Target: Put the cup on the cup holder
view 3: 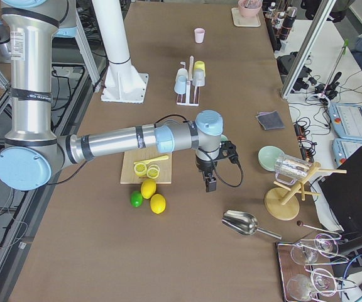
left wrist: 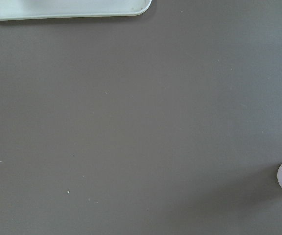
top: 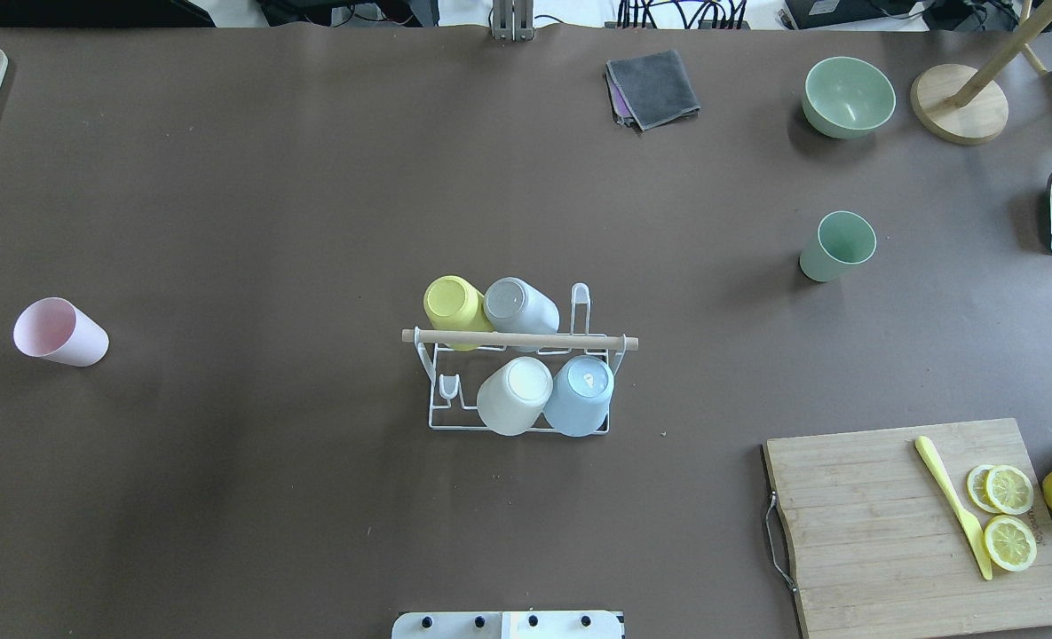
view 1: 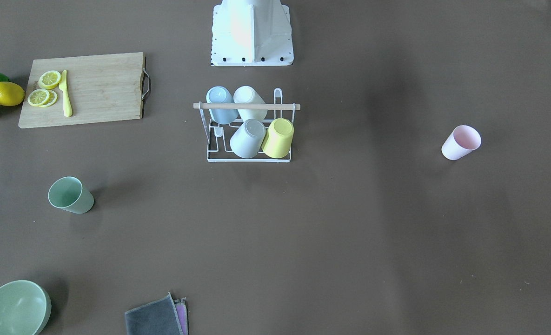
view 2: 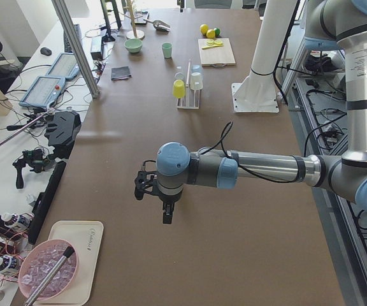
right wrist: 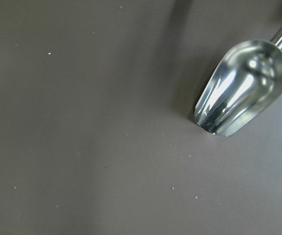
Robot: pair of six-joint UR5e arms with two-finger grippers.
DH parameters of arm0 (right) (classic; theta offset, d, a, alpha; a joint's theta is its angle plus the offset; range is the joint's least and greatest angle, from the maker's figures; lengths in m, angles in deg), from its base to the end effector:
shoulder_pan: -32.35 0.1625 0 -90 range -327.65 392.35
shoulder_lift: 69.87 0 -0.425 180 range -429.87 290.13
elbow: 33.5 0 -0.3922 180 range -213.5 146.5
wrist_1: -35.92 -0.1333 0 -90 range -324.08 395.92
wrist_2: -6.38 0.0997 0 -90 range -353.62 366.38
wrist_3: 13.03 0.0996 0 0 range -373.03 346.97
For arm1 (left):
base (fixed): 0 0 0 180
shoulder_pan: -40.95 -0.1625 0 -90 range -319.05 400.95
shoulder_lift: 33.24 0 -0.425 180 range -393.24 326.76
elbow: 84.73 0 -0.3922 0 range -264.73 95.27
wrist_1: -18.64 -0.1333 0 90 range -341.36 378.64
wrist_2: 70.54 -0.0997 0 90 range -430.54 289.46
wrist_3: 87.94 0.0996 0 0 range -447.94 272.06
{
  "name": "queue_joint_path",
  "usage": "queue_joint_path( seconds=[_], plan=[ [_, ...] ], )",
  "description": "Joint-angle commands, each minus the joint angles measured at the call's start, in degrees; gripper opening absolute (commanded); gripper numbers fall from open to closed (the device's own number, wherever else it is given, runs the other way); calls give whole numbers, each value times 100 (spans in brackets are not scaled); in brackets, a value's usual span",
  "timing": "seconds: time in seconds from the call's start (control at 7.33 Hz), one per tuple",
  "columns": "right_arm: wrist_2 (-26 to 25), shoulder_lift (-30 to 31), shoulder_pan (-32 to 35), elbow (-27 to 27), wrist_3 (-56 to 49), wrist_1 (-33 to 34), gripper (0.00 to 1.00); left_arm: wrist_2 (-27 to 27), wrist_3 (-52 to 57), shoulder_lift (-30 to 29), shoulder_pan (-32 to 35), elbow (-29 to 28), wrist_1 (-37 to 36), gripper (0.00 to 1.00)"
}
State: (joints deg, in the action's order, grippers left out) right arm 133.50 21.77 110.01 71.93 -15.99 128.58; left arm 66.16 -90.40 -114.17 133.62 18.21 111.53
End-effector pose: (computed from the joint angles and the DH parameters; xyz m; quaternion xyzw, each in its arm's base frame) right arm -0.0315 -0.4864 0.5525 0.0657 -0.3233 -0.1562 0.9310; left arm -0.0808 -0.4281 0.6118 0.0549 0.3956 -0.0177 0.9166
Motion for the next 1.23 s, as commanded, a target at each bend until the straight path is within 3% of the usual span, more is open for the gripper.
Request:
queue_joint_path(
  seconds=[0.0, 0.27, 0.68, 0.95, 1.09],
  plan=[
    [-186, -697, -434, 56, -177, 969, 100, -2, 0, -2, -12, 7, -7, 99],
    [-861, -1303, -1153, 21, -188, 1743, 100, -2, 0, -2, -21, 15, -7, 99],
    [-1049, -2034, -1541, -41, -634, 2701, 100, -11, 0, -81, -3, 24, -488, 99],
    [-1128, -2770, -1770, -512, -950, 3264, 100, -81, 9, -1174, -422, -19, -2220, 99],
    [-1128, -3453, -1841, -1176, -1074, 3554, 100, -447, 9, -1841, -738, -55, -3101, 99]
  ],
)
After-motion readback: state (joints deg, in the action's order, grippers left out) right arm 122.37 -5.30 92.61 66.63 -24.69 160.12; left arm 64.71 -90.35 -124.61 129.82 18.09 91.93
